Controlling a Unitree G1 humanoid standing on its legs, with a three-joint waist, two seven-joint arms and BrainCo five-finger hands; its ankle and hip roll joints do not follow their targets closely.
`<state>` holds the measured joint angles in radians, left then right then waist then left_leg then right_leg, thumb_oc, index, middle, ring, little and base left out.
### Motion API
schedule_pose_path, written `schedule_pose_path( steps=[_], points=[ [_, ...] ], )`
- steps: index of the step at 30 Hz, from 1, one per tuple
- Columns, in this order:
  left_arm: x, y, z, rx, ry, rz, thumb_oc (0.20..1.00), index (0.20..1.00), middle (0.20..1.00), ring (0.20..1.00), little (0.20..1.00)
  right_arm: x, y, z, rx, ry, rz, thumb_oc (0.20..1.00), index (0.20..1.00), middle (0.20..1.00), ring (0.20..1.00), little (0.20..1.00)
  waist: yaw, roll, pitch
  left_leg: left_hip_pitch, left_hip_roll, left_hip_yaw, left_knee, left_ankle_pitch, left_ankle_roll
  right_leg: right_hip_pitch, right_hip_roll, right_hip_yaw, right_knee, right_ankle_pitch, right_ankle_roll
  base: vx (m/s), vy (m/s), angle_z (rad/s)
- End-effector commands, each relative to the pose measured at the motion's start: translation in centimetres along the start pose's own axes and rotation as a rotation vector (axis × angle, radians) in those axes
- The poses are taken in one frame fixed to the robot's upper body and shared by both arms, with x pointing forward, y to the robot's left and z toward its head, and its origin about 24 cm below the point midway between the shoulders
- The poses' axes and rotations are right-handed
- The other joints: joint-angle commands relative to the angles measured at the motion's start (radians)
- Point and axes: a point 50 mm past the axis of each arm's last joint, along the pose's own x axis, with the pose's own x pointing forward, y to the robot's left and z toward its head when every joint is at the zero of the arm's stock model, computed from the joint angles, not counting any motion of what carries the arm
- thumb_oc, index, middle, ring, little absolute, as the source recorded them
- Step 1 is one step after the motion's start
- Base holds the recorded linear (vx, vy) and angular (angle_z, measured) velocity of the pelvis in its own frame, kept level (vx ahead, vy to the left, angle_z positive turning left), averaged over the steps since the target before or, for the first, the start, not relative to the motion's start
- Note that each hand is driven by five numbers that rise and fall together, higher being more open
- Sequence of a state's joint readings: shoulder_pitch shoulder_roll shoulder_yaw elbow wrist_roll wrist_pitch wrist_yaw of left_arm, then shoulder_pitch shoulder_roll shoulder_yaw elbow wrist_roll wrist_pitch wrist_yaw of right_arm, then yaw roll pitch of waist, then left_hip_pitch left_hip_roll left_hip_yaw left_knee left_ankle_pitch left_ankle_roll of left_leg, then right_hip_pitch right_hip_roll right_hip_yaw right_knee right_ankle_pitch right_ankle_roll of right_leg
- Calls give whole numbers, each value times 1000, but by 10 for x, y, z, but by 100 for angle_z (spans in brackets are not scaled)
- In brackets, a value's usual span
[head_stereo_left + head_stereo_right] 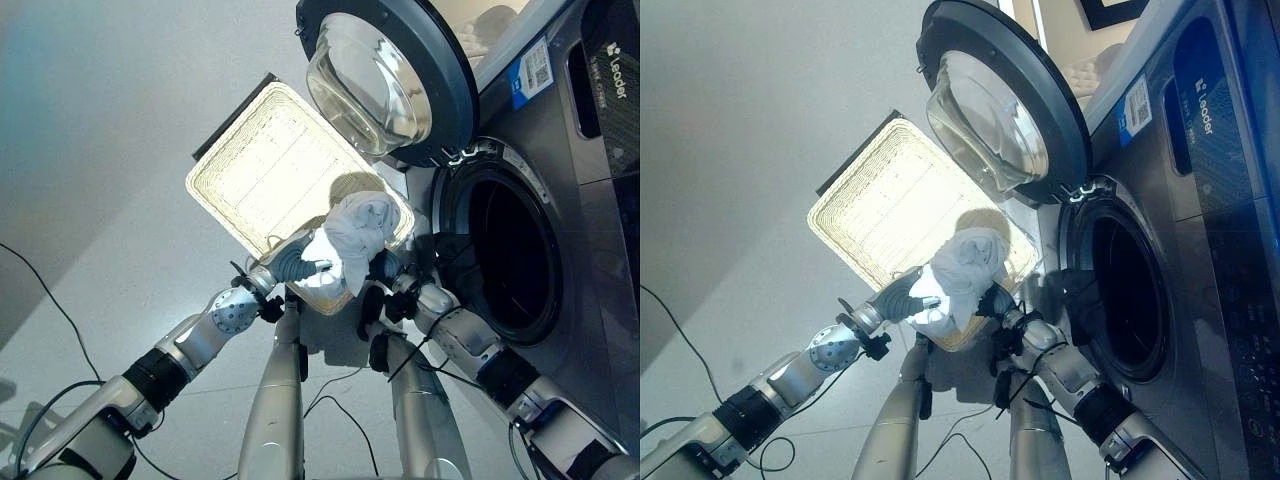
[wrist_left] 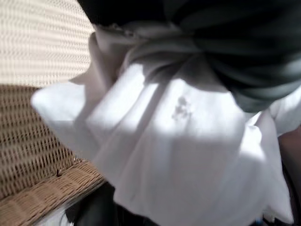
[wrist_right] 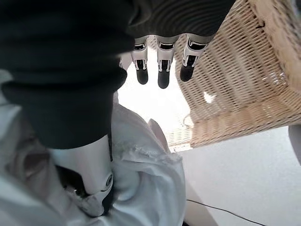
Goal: Put the clothes into the washing machine.
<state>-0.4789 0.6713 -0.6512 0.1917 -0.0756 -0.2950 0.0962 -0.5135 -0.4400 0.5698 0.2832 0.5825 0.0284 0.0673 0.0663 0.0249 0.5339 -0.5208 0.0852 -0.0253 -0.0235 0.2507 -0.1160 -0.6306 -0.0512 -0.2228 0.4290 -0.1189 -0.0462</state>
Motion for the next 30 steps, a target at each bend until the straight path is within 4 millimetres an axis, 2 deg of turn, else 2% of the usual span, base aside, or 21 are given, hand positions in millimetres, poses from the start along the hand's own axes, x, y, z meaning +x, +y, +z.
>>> schedule_pose_path(
  steps=[1,8,12,14,18,27,30],
  points=[
    [7,6,22,-135,-130,166,200,200,200,200,200,7,7,22,-16,-78,29,1000,1000,1000,1000,1000,-25,-26,-14,46,-79,73,6,-94,42,107,8,-30,-276,201,134,31,-13,0],
    [-7,33,15,-260,-128,506,200,200,200,200,200,2,-9,0,-11,45,-84,1000,1000,1000,1000,1000,-12,-41,-14,45,-82,63,10,-100,40,109,4,-40,-277,195,132,10,-7,0],
    [-11,39,15,-224,-138,578,200,200,200,200,200,0,-13,-4,36,50,-107,1000,1000,1000,1000,1000,-6,-45,-14,44,-84,56,14,-103,39,110,2,-42,-273,191,130,9,-8,0],
    [-12,43,16,-151,-135,596,200,200,200,200,200,0,-16,-4,67,46,-123,1000,1000,1000,1000,1000,-3,-47,-14,41,-86,52,17,-104,39,107,2,-45,-270,191,128,0,0,0],
    [-11,43,13,-137,-105,588,200,200,200,200,200,0,-17,-3,95,32,-128,1000,1000,1000,1000,1000,-3,-46,-14,38,-88,52,19,-104,40,103,4,-43,-267,191,126,0,0,0],
    [1,20,6,-48,-59,380,200,200,200,200,200,4,-6,14,206,-81,-36,1000,1000,1000,1000,1000,-18,-36,-14,30,-88,60,23,-102,43,90,4,-34,-261,195,129,3,9,0],
    [1,20,6,-48,-59,380,200,200,200,200,200,4,-6,14,206,-81,-36,1000,1000,1000,1000,1000,-18,-36,-14,30,-88,60,23,-102,43,90,4,-34,-261,195,129,0,0,0]
  ],
)
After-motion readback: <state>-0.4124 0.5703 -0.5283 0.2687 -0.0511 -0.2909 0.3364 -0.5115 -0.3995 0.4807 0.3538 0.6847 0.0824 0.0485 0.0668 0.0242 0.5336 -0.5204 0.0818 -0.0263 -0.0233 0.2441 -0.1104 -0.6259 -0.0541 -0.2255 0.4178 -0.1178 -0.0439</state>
